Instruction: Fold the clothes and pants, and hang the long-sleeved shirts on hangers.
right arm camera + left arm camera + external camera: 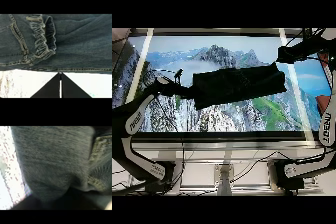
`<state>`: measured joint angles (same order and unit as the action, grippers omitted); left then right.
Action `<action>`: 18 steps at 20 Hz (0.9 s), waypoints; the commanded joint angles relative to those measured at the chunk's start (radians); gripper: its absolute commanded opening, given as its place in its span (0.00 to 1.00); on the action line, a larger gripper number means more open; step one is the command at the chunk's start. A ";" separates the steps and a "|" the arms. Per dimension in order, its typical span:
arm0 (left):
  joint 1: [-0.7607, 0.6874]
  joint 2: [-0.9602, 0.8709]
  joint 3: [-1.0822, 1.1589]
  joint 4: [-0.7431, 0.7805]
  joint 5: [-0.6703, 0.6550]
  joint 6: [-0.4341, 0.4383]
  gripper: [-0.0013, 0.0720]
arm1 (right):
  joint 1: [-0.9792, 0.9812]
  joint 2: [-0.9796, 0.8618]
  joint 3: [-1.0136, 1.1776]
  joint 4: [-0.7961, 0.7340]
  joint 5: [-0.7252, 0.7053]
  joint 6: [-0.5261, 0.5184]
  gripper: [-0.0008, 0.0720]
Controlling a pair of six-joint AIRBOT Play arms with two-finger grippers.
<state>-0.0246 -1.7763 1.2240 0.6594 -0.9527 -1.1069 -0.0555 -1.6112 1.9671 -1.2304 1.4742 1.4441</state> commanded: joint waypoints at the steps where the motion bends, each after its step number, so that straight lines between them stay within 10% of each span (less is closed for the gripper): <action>1: -0.024 -0.003 -0.002 -0.099 0.028 0.042 0.11 | 0.000 0.001 0.000 0.004 -0.001 0.001 0.05; 18: 0.024 0.619 0.116 0.051 -0.184 0.008 0.07 | 0.341 -0.264 -0.106 0.110 -0.332 0.101 0.05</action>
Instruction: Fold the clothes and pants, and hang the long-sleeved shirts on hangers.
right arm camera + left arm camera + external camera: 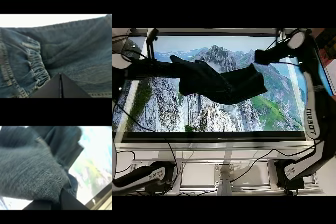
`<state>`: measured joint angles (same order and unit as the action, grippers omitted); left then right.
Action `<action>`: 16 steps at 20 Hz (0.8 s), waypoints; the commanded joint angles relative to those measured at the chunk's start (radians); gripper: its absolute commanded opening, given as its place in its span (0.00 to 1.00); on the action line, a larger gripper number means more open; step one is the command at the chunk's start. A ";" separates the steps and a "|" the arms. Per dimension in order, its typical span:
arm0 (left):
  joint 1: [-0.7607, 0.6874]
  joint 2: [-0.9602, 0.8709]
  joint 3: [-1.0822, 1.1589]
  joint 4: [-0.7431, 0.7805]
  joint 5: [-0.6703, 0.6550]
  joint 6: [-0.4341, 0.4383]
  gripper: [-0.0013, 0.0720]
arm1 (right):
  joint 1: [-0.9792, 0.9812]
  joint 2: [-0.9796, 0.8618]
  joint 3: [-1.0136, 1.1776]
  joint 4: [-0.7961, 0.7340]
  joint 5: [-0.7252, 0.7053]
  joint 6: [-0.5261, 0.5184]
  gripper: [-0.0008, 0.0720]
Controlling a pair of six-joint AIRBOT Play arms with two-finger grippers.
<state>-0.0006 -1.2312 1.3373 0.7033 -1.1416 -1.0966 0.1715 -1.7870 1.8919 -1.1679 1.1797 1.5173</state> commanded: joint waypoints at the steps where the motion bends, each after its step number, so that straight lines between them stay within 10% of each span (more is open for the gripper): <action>1: 0.000 0.077 0.003 0.008 0.005 -0.003 0.07 | 0.171 -0.129 -0.033 0.081 -0.044 0.028 0.05; 9: 0.000 -0.004 0.002 0.056 0.045 -0.002 0.07 | 0.528 -0.272 -0.032 0.211 -0.031 -0.043 0.05; 16: -0.052 -0.085 0.002 0.052 0.026 -0.002 0.07 | 0.395 -0.217 -0.032 0.137 0.050 -0.010 0.05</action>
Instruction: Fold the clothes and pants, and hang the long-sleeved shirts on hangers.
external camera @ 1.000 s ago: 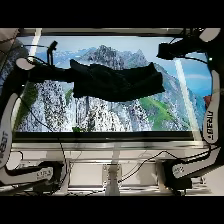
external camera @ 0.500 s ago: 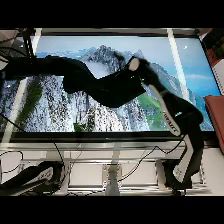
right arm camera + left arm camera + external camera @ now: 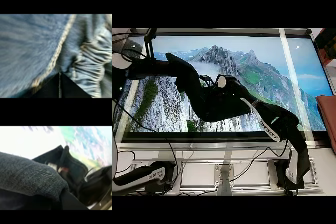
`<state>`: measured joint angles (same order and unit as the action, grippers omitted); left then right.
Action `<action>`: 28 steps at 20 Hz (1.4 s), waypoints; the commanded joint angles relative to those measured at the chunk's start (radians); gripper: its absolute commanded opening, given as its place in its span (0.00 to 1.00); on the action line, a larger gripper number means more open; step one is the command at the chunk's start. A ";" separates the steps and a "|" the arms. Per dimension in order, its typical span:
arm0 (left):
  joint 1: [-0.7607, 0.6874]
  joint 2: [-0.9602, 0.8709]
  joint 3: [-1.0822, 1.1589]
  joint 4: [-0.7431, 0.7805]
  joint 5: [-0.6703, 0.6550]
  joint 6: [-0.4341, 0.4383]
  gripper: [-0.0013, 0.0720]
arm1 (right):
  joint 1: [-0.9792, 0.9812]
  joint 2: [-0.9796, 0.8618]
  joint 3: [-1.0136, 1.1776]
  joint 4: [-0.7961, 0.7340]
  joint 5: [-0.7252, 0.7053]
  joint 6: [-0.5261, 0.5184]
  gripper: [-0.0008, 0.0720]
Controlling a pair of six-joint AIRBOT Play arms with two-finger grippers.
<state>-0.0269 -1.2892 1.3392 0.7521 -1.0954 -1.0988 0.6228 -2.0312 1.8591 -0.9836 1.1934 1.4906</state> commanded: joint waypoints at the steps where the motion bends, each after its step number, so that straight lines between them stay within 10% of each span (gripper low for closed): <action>1: -0.045 -0.027 0.000 0.003 -0.031 0.000 0.07 | -0.104 0.057 0.000 -0.085 0.063 0.016 0.05; 7: -0.241 -0.031 0.000 0.003 -0.026 0.058 0.07 | -0.389 0.275 0.000 -0.209 0.259 -0.020 0.05; 13: -0.503 -0.144 0.000 0.004 0.294 0.056 0.07 | -0.620 0.465 0.000 -0.211 0.278 -0.019 0.05; 18: -0.602 -0.327 0.000 0.002 0.396 0.027 0.69 | -0.661 0.488 0.000 -0.216 0.343 -0.020 0.05; 28: -0.440 -0.222 0.000 0.033 0.284 -0.020 0.67 | -0.727 0.430 -0.080 -0.209 0.301 -0.214 0.05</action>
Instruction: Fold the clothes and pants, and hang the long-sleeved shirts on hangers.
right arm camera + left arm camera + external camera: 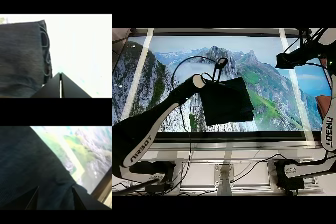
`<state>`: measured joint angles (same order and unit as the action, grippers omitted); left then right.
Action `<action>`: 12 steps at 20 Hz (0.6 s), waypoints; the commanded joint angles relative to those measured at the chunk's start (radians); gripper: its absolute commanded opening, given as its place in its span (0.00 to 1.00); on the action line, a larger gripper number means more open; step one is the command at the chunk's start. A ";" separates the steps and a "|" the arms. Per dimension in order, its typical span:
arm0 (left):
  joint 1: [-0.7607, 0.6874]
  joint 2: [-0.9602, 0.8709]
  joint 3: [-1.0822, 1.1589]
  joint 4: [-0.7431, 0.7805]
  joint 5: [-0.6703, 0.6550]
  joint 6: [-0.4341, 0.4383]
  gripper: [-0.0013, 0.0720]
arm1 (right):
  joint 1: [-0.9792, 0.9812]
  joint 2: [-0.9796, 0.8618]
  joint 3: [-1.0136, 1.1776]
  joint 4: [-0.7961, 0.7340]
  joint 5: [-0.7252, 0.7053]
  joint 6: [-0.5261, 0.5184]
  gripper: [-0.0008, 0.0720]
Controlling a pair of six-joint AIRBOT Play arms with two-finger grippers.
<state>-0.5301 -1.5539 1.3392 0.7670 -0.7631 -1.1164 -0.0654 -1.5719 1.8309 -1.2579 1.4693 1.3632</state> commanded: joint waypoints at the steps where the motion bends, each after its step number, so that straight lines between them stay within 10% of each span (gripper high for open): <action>1: 0.095 0.066 0.000 0.018 -0.075 -0.003 0.67 | -0.069 -0.048 -0.105 0.184 0.064 -0.168 0.05; 4: 0.168 0.113 0.000 0.018 -0.132 -0.003 0.67 | -0.134 -0.104 -0.304 0.586 0.103 -0.294 0.12; 6: 0.195 0.118 0.000 0.018 -0.140 -0.003 0.67 | -0.121 -0.121 -0.388 0.594 0.024 -0.311 0.82; 12: 0.198 0.113 0.000 0.018 -0.140 -0.003 0.67 | 0.043 -0.156 -0.473 0.423 -0.314 -0.279 0.89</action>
<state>-0.3397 -1.4429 1.3392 0.7849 -0.8948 -1.1191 -0.0875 -1.7031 1.3952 -0.8051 1.3132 1.0752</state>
